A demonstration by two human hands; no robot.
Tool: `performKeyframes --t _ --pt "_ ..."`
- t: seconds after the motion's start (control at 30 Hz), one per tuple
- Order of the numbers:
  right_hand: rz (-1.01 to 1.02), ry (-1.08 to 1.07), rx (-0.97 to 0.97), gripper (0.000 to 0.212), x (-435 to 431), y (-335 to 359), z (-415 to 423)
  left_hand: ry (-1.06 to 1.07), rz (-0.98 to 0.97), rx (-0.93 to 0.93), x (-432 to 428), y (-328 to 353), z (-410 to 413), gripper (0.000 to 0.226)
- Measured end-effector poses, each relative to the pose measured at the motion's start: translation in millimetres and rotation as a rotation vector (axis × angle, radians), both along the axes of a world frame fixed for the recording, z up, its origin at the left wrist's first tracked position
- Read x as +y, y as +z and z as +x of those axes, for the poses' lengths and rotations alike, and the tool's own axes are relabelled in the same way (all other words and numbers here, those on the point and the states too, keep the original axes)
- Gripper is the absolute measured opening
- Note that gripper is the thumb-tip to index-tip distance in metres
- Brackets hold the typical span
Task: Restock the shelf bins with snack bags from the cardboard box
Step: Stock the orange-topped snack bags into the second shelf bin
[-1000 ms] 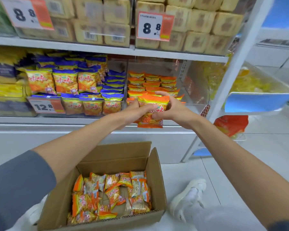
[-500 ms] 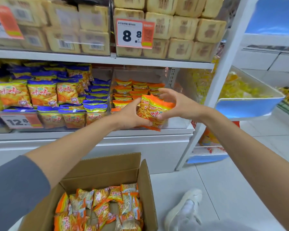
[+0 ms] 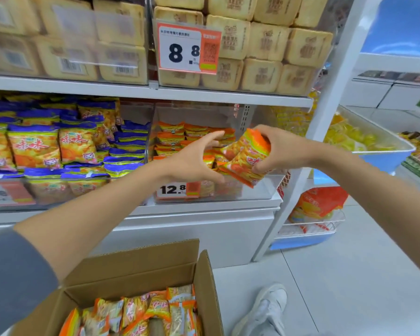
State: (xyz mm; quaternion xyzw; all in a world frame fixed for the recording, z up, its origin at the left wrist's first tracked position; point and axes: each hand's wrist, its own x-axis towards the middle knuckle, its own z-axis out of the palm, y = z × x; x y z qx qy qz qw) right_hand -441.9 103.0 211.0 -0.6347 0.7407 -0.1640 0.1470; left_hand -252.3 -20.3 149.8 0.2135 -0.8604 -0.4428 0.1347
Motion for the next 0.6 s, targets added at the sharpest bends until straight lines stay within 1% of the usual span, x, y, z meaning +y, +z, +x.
performKeyframes --t 0.1,0.13,0.2,0.23,0.33,0.4,0.43,0.5,0.6 --pt "-0.119 -0.103 0.053 0.059 -11.3 -7.6 -37.6 0.118 -0.182 -0.061 -35.4 -14.5 -14.9 0.071" --pt "-0.134 -0.129 0.072 0.059 -19.0 -10.7 -48.4 0.164 -0.215 -0.056 -45.3 -18.5 -24.0 0.064" --pt "-0.117 -0.173 0.162 0.055 -38.5 -17.4 -65.3 0.229 -0.266 -0.053 -62.6 -24.4 -50.5 0.055" --pt "-0.099 -0.184 0.222 0.057 -49.5 -21.4 -72.7 0.248 -0.287 -0.064 -71.9 -27.6 -67.0 0.054" --pt "-0.050 -0.205 0.347 0.076 -83.5 -32.0 -89.4 0.244 -0.396 -0.134 -102.9 -35.8 -114.1 0.059" --pt "-0.008 -0.223 0.364 0.089 -103.5 -37.4 -97.8 0.177 -0.526 -0.258 -122.3 -45.9 -134.1 0.067" --pt "0.015 -0.231 0.378 0.092 -114.1 -39.4 -103.3 0.130 -0.599 -0.342 -131.1 -51.8 -139.6 0.070" --pt "0.064 -0.227 0.438 0.083 -135.2 -42.6 -112.5 0.063 -0.665 -0.472 -143.4 -64.4 -141.3 0.071" --pt "0.163 -0.163 0.520 0.063 -166.8 -45.0 -123.6 0.057 -0.664 -0.491 -148.9 -72.0 -137.3 0.069"
